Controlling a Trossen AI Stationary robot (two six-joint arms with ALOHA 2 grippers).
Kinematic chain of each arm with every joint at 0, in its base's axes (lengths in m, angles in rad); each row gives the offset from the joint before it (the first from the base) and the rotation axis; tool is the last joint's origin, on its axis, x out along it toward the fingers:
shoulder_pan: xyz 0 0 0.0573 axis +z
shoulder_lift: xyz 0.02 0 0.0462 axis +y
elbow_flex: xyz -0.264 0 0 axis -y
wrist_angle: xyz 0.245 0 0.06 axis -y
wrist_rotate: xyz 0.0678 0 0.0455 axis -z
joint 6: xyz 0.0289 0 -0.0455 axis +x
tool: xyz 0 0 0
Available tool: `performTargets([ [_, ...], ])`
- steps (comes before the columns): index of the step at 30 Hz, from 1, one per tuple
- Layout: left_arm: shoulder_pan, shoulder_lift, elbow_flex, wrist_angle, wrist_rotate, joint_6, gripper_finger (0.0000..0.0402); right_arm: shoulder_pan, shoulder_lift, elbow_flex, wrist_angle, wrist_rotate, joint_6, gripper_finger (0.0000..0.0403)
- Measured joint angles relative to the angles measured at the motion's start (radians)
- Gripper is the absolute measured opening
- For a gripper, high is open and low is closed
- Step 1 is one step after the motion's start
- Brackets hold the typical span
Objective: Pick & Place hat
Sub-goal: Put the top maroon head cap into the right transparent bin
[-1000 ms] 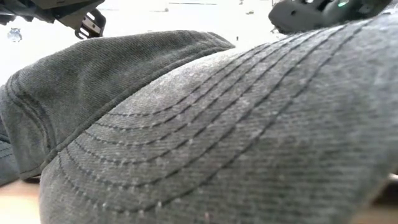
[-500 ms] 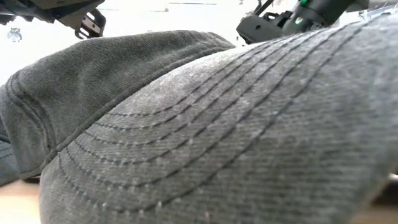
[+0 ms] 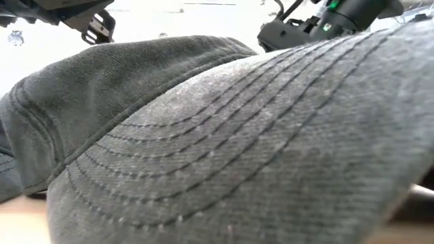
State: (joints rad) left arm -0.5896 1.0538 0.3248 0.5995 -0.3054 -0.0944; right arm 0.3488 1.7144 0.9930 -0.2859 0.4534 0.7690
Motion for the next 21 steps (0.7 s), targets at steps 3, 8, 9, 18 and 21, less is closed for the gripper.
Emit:
performTargets([
  [3, 0.0, 0.0, 0.0, 0.0, 0.0, -0.001, 0.0026, 0.022, 0.0, 0.025, -0.03, 0.062, -0.002, 0.0006],
  [8, 0.002, 0.0, 0.0, 0.004, -0.018, -0.001, 0.0026, 0.074, -0.017, 0.113, -0.145, 0.227, -0.022, 0.0003],
  [9, 0.002, 0.0, 0.0, 0.006, -0.028, -0.001, 0.0026, 0.086, -0.023, 0.134, -0.155, 0.27, -0.033, 0.0003],
  [18, 0.005, 0.016, -0.001, 0.052, -0.052, 0.005, 0.0026, 0.233, -0.136, 0.243, -0.208, 0.631, -0.133, 0.0001],
  [21, 0.011, 0.04, 0.0, 0.112, -0.059, 0.006, 0.0026, 0.282, -0.168, 0.262, -0.186, 0.76, -0.189, 0.0001],
])
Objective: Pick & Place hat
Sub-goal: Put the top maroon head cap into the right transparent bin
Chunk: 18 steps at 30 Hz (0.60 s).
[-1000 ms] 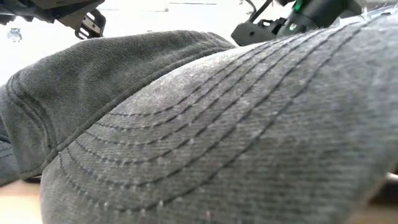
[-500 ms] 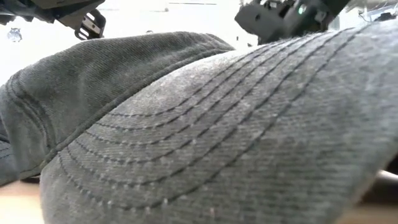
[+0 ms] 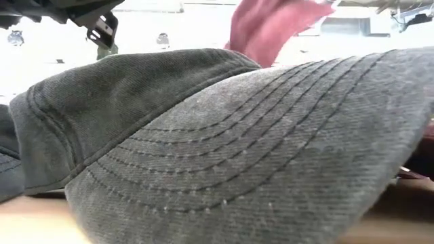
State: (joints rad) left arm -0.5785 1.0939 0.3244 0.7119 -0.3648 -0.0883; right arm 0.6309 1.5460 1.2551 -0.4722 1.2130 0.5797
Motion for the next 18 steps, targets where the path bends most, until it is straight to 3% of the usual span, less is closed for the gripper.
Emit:
performTargets([
  [5, 0.033, 0.107, 0.0, 0.219, 0.019, -0.044, 0.0026, 0.051, -0.039, 0.002, 0.12, 0.144, -0.164, 0.0001],
  [10, 0.099, 0.251, 0.0, 0.406, 0.063, -0.135, 0.0026, 0.081, -0.047, 0.002, 0.3, 0.19, -0.392, 0.0],
  [18, 0.189, 0.465, 0.02, 0.713, 0.319, -0.249, 0.0038, 0.111, -0.05, 0.002, 0.67, 0.181, -0.779, 0.0],
])
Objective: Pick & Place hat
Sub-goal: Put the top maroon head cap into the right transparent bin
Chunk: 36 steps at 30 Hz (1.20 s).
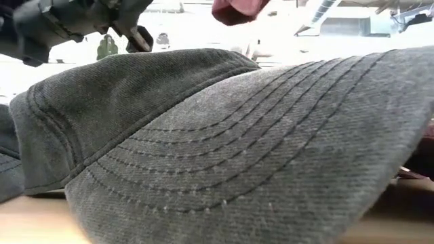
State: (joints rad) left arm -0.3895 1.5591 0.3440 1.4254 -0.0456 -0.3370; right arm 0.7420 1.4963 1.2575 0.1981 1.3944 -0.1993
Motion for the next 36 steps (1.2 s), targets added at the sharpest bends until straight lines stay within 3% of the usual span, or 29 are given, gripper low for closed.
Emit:
performTargets([
  [6, 0.011, 0.083, 0.087, 0.004, 0.031, -0.029, 0.0083, -0.007, 0.0, 0.0, 0.164, -0.113, -0.144, 0.0],
  [13, 0.01, 0.12, 0.166, 0.005, 0.046, -0.044, 0.0114, -0.044, 0.001, 0.0, 0.213, -0.253, -0.176, 0.0],
  [23, 0.01, 0.12, 0.206, 0.005, 0.099, -0.038, 0.0118, -0.101, 0.001, 0.0, 0.253, -0.375, -0.175, 0.0],
  [36, 0.015, 0.12, 0.205, 0.004, 0.099, 0.0, 0.0116, -0.094, 0.001, 0.0, 0.365, -0.412, -0.252, 0.0],
])
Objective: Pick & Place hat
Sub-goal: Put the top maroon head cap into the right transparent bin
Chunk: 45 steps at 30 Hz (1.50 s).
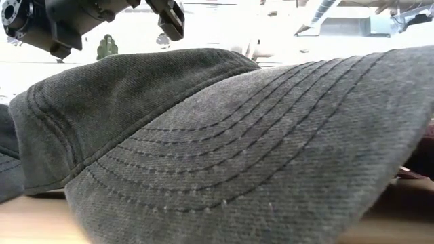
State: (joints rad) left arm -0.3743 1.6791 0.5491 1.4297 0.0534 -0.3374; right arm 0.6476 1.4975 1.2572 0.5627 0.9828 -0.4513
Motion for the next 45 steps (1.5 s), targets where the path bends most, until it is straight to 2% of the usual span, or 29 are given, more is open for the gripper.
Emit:
performTargets([
  [13, 0.057, 0.0, 0.0, -0.001, -0.028, 0.0, 0.0116, -0.019, 0.029, 0.0, -0.001, -0.009, 0.007, 0.0],
  [45, 0.057, 0.0, -0.001, 0.001, -0.027, 0.045, 0.0116, 0.025, 0.04, 0.0, 0.025, -0.004, -0.012, 0.0],
])
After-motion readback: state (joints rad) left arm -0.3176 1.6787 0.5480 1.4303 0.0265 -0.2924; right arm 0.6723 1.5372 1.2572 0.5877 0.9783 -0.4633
